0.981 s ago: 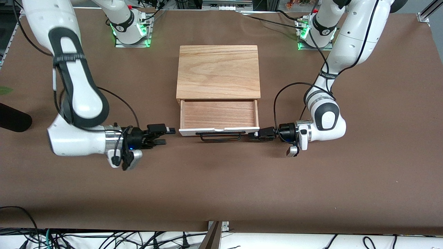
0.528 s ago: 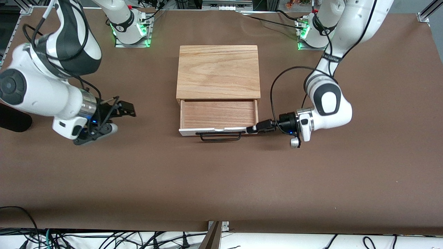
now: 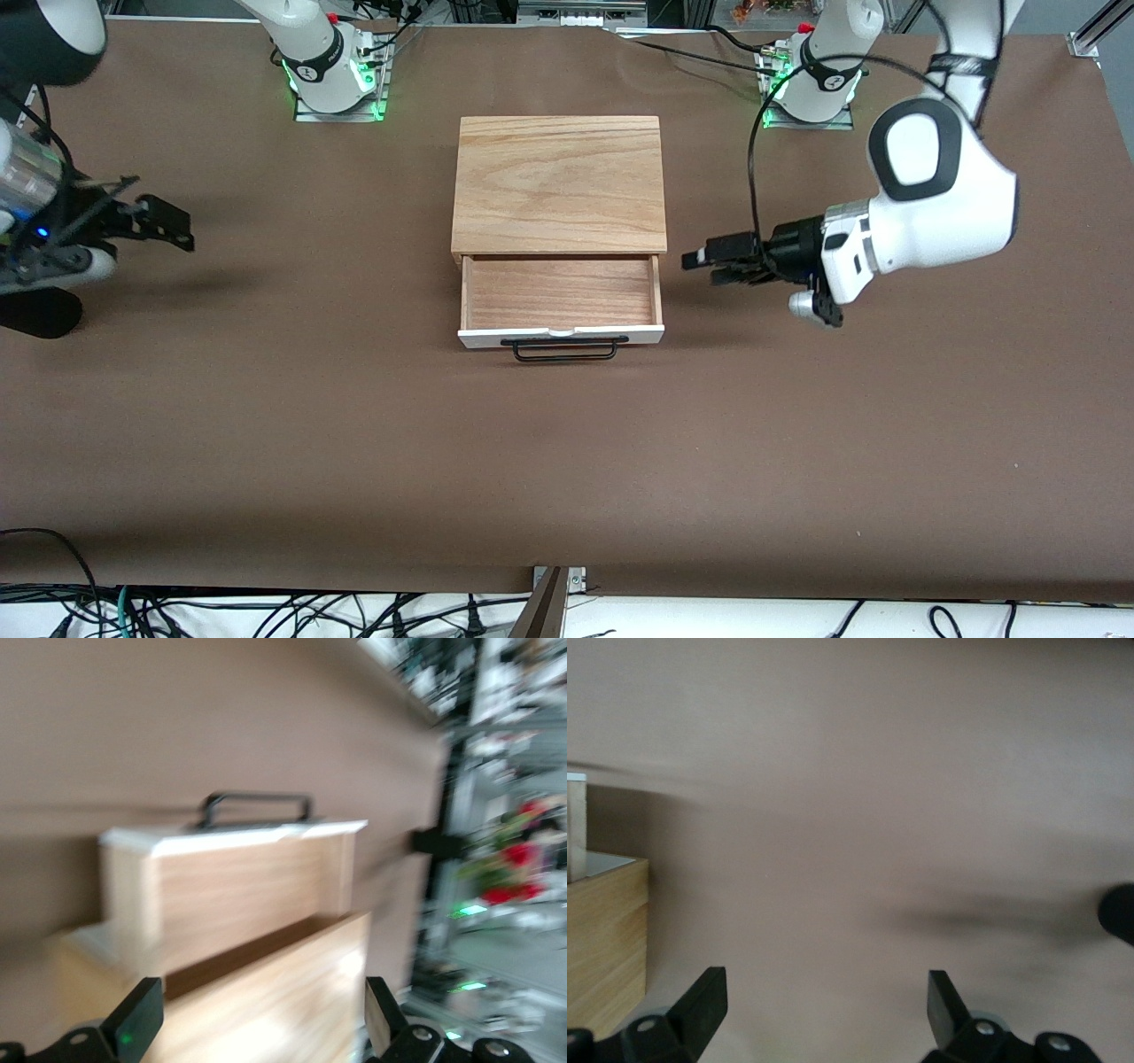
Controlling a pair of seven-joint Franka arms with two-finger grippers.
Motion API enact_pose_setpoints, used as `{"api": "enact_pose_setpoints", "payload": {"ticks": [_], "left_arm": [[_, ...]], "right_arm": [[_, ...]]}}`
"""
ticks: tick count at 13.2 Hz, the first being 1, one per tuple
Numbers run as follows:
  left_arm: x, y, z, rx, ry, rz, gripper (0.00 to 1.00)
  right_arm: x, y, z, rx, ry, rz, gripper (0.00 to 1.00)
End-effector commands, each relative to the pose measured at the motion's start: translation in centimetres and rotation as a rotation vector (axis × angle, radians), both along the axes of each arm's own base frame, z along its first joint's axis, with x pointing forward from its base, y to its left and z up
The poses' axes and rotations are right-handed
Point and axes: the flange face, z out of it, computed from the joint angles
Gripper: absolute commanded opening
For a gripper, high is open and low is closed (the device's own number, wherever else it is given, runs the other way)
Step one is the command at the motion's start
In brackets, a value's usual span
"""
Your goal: Pull top drawer with both arms simultaneously
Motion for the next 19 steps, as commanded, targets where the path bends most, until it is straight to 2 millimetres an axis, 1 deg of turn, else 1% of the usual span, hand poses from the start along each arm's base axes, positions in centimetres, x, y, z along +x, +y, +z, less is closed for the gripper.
{"api": "enact_pose_setpoints", "payload": {"ticks": [1,3,5,7,9,10,11,12,15,17,18,19], "left_arm": [[-3.3,1.4,3.7,0.227,0.030,-0.053,1.00],[-4.3,2.4,6.2,0.379,0.075,-0.124,1.00],[-4.8,4.3,9.7,0.575,0.073,-0.211,1.00],[-4.7,7.4,12.4,0.681,0.081,-0.212,1.00],[-4.4,8.9,14.0,0.814,0.043,-0.223,1.00],[-4.2,9.5,14.8,0.852,0.025,-0.215,1.00],[-3.7,10.3,15.2,0.858,0.014,-0.197,1.00],[-3.4,11.6,15.1,0.853,0.020,-0.172,1.00],[-3.7,12.6,15.2,0.847,0.047,-0.161,1.00],[-3.7,14.0,15.1,0.810,0.070,-0.121,1.00],[-3.6,15.0,14.9,0.793,0.086,-0.098,1.00],[-3.6,15.3,14.9,0.788,0.088,-0.097,1.00]], "right_arm": [[-3.3,-1.2,-0.6,-0.009,-0.007,-0.063,1.00],[-3.4,-1.1,-0.7,-0.006,-0.010,-0.063,1.00],[-3.4,-1.0,-0.8,-0.007,-0.001,-0.067,1.00],[-3.4,-1.2,-1.0,-0.007,0.002,-0.065,1.00],[-3.2,-1.3,-0.7,-0.006,-0.004,-0.064,1.00],[-3.2,-1.3,-0.8,-0.006,-0.004,-0.064,1.00],[-3.1,-1.3,-0.8,-0.006,-0.008,-0.063,1.00],[-3.1,-1.3,-0.9,-0.006,-0.007,-0.063,1.00],[-2.8,-1.3,-0.9,-0.011,-0.016,-0.063,1.00],[-2.6,-1.4,-0.9,-0.008,-0.019,-0.065,1.00],[-2.6,-1.4,-0.8,-0.007,-0.021,-0.065,1.00],[-2.6,-1.3,-0.8,-0.006,-0.021,-0.065,1.00]]}}
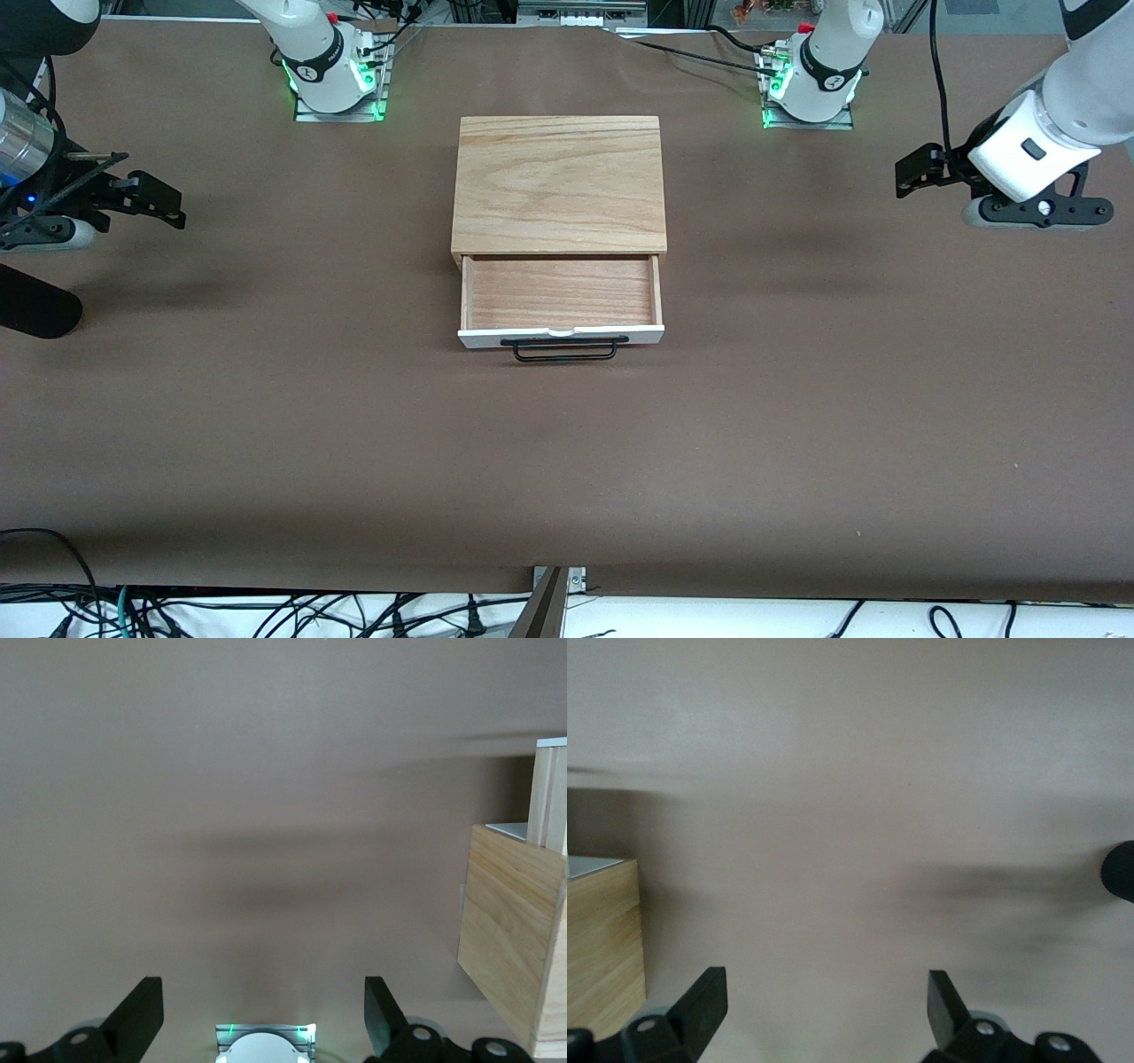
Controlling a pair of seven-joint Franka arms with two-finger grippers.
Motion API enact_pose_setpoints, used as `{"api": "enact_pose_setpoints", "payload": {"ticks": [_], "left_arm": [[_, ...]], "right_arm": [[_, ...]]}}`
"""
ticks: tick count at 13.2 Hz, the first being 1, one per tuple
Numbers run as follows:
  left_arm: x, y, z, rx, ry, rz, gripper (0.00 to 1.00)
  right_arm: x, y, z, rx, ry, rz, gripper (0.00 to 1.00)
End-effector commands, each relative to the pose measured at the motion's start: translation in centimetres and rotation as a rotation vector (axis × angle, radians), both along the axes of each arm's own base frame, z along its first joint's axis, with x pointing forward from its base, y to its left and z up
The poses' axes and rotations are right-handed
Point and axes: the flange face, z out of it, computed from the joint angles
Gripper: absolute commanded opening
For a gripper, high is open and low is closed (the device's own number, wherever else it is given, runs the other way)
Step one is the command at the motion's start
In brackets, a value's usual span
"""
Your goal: Pull top drawer with both arms simultaneously
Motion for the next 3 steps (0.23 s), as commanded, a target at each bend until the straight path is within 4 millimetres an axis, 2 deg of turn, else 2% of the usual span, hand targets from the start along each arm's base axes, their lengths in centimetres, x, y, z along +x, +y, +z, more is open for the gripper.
{"api": "enact_pose_setpoints", "payload": {"ticks": [1,3], "left_arm": [[0.07,1.12,0.20,-0.024,0.011,0.036,1.00],[0.10,1.42,0.14,-0.026,0.011,0.043,1.00]], "right_arm": [[-0.25,-0.18,0.33,-0.008,-0.012,-0.007,1.00],[-0.25,-0.19,0.33,-0.009,-0.012,-0.005,1.00]]}}
